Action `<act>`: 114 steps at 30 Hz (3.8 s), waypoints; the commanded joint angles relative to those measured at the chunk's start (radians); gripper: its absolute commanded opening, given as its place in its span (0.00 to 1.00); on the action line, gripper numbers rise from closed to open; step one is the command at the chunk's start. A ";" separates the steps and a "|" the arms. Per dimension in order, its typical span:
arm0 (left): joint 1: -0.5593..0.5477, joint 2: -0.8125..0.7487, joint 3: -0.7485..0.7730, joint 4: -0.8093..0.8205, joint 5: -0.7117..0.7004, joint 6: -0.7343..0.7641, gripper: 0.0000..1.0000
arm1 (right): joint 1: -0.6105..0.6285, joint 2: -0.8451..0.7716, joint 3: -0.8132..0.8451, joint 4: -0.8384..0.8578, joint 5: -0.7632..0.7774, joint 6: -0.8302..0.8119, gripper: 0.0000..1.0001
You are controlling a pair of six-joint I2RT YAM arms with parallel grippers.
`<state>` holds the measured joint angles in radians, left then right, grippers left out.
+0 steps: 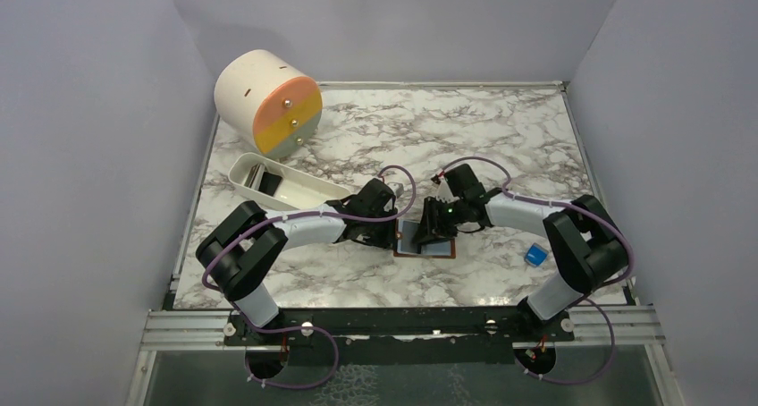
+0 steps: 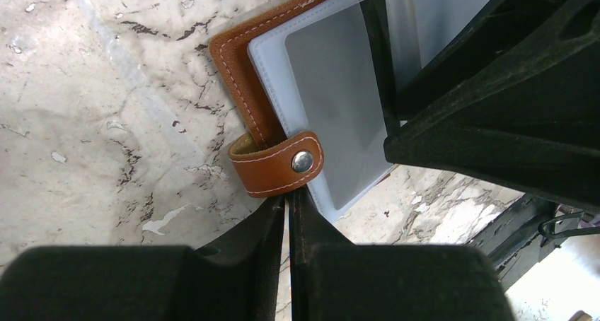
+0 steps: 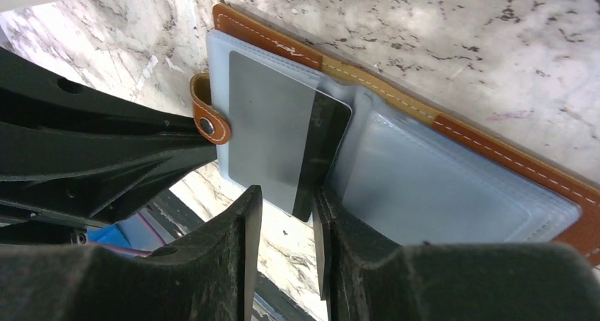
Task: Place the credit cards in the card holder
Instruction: Insert the credit card into the card holder, then close the card holder at the center of the board.
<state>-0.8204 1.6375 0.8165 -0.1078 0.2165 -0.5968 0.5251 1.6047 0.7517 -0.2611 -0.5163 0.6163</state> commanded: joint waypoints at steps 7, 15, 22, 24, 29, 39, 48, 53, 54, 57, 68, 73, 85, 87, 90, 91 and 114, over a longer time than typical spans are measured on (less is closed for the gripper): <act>-0.011 0.033 -0.012 0.000 0.013 -0.001 0.11 | 0.029 0.009 0.011 0.102 0.005 0.008 0.33; -0.011 0.033 -0.008 0.000 0.015 -0.001 0.11 | 0.033 0.021 0.003 0.141 -0.004 0.005 0.32; -0.012 -0.007 -0.002 -0.011 0.000 -0.010 0.16 | 0.033 -0.056 0.025 0.028 0.074 -0.047 0.33; -0.011 -0.033 0.009 -0.026 -0.012 -0.013 0.22 | 0.033 -0.092 0.031 -0.014 0.111 -0.060 0.34; -0.011 -0.101 0.051 -0.080 -0.074 0.000 0.32 | 0.032 -0.146 0.051 -0.132 0.225 -0.091 0.42; -0.011 -0.118 0.051 -0.027 -0.098 0.035 0.53 | -0.002 -0.226 0.042 -0.240 0.413 -0.091 0.61; -0.012 -0.025 0.060 -0.015 -0.099 0.064 0.60 | -0.034 -0.197 -0.011 -0.174 0.381 -0.082 0.72; -0.012 -0.012 0.045 -0.018 -0.126 0.069 0.60 | -0.043 -0.177 -0.043 -0.135 0.403 -0.075 0.73; -0.013 -0.010 0.043 -0.019 -0.129 0.067 0.60 | -0.042 -0.172 -0.050 -0.127 0.400 -0.073 0.73; -0.012 -0.005 0.041 -0.018 -0.126 0.066 0.57 | -0.043 -0.155 -0.065 -0.100 0.369 -0.070 0.73; -0.019 -0.008 0.022 0.012 -0.058 0.028 0.29 | -0.051 -0.216 -0.095 -0.045 0.212 -0.047 0.73; -0.023 -0.012 0.014 0.035 -0.046 0.013 0.23 | -0.051 -0.266 -0.079 -0.054 0.161 -0.053 0.72; -0.033 0.021 0.038 0.075 -0.008 -0.016 0.14 | -0.051 -0.307 -0.050 -0.054 -0.017 -0.052 0.70; -0.039 0.026 0.039 0.087 -0.006 -0.023 0.14 | -0.051 -0.310 -0.052 -0.040 -0.058 -0.042 0.69; -0.043 0.043 0.043 0.091 -0.008 -0.024 0.13 | -0.051 -0.306 -0.060 0.018 -0.146 0.007 0.69; -0.043 0.050 0.046 0.092 -0.005 -0.026 0.13 | -0.051 -0.304 -0.069 0.052 -0.179 0.031 0.68; -0.040 0.013 -0.038 0.254 0.059 -0.095 0.13 | -0.051 -0.281 -0.055 -0.042 -0.001 -0.044 0.43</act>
<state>-0.8597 1.6863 0.8043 0.0814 0.2398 -0.6689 0.4702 1.3361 0.6849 -0.2459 -0.6090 0.6132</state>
